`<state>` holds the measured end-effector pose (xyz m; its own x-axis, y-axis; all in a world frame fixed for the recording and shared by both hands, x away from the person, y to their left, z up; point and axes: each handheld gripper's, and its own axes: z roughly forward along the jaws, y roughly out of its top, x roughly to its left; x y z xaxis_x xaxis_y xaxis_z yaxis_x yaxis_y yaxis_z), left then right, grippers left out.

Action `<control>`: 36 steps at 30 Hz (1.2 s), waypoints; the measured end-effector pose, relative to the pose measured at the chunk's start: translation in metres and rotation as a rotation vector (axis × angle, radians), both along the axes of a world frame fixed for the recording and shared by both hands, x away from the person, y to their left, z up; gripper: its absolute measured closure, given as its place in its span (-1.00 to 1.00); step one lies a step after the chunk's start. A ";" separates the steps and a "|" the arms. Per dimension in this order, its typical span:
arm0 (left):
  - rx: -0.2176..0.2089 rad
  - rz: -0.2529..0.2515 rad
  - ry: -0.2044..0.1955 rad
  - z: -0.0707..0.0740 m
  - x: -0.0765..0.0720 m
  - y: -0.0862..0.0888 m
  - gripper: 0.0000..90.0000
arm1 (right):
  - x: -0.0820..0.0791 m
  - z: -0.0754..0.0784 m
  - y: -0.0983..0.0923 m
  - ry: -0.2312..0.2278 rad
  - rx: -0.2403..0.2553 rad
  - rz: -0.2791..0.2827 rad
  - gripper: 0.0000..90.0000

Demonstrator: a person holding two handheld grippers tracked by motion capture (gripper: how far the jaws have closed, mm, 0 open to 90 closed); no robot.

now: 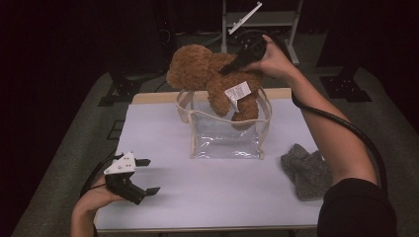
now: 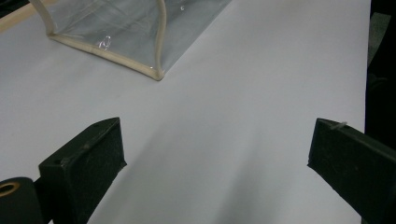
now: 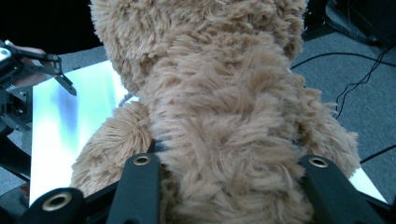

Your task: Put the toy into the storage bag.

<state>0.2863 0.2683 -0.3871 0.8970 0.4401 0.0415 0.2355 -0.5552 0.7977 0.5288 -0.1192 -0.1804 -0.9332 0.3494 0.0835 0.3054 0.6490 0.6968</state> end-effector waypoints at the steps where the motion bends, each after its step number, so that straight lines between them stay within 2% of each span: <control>1: 0.001 0.000 0.000 0.000 0.000 0.000 -0.93 | 0.000 -0.002 -0.001 0.005 -0.004 -0.003 0.27; 5: 0.001 -0.002 -0.001 0.000 0.000 -0.001 -0.93 | -0.002 -0.012 -0.002 0.007 -0.030 -0.014 0.27; 19: 0.005 -0.004 0.004 -0.001 -0.001 -0.001 -0.93 | -0.006 -0.052 -0.014 0.050 -0.046 -0.014 0.27; 25: 0.007 -0.002 0.007 -0.001 -0.001 -0.001 -0.93 | -0.009 -0.068 -0.013 0.068 -0.084 -0.012 0.27; 30: 0.006 -0.001 0.005 0.000 -0.002 0.000 -0.93 | -0.012 -0.082 -0.009 0.088 -0.138 -0.007 0.26; 36: 0.008 0.000 0.008 -0.001 -0.003 0.000 -0.93 | -0.012 -0.097 -0.008 0.110 -0.152 -0.008 0.17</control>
